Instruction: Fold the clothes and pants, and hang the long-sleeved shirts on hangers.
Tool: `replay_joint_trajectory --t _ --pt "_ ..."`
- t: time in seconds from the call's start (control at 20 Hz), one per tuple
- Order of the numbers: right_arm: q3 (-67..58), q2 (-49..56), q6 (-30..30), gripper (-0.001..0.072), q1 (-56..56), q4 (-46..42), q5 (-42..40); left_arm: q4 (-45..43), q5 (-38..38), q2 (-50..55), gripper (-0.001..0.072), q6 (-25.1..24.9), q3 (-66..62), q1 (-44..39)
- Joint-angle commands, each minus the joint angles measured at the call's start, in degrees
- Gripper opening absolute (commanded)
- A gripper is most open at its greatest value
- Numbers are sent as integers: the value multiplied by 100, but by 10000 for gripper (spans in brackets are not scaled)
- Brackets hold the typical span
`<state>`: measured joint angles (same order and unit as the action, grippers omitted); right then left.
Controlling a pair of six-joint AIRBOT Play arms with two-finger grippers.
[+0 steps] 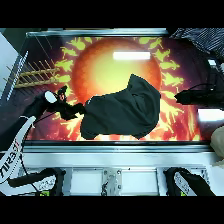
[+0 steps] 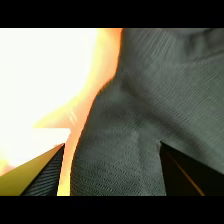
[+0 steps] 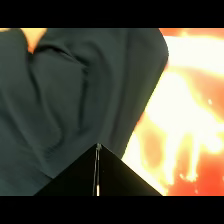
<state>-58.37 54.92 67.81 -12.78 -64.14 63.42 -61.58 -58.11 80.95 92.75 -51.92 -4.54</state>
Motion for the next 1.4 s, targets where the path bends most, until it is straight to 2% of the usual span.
replay_joint_trajectory --t 0.0,0.2,0.25,0.3,0.35,0.4,0.5,0.7,0.85,0.9,0.95,1.05,1.2,1.35 --pt "214 483 361 25 -7 -769 -2 573 -149 203 614 -603 496 -22" --pt "531 1207 505 34 -4 -761 -140 581 -155 197 612 -601 632 -245" --pt "553 1421 555 36 -4 -706 -236 584 -136 197 527 -601 629 -306" --pt "553 1674 555 164 -4 -551 -334 579 -98 197 200 -603 621 -350" --pt "553 1908 557 422 -4 -341 -442 588 -70 190 21 -603 621 -345" --pt "553 2155 555 555 -2 -109 -579 579 -68 151 17 -601 621 -345" --pt "553 2573 555 435 7 271 -905 568 -59 -46 17 -601 621 -208" --pt "551 3088 551 435 26 951 -1285 575 -35 -660 17 -599 621 190" --pt "549 3202 546 434 162 1025 -1360 588 -28 -1034 17 -595 621 249" --pt "549 3202 509 408 247 1023 -1412 623 -31 -1121 17 -592 621 249" --pt "546 3202 398 226 332 1027 -1414 629 -31 -1224 17 -562 621 249" --pt "509 3189 328 40 479 1021 -1397 623 -4 -1491 17 -483 619 256" --pt "-280 2894 315 19 511 1019 -1069 625 63 -2135 17 -304 -7 612" --pt "-2035 2269 339 19 507 809 -271 625 57 -2861 17 -229 -1663 994"
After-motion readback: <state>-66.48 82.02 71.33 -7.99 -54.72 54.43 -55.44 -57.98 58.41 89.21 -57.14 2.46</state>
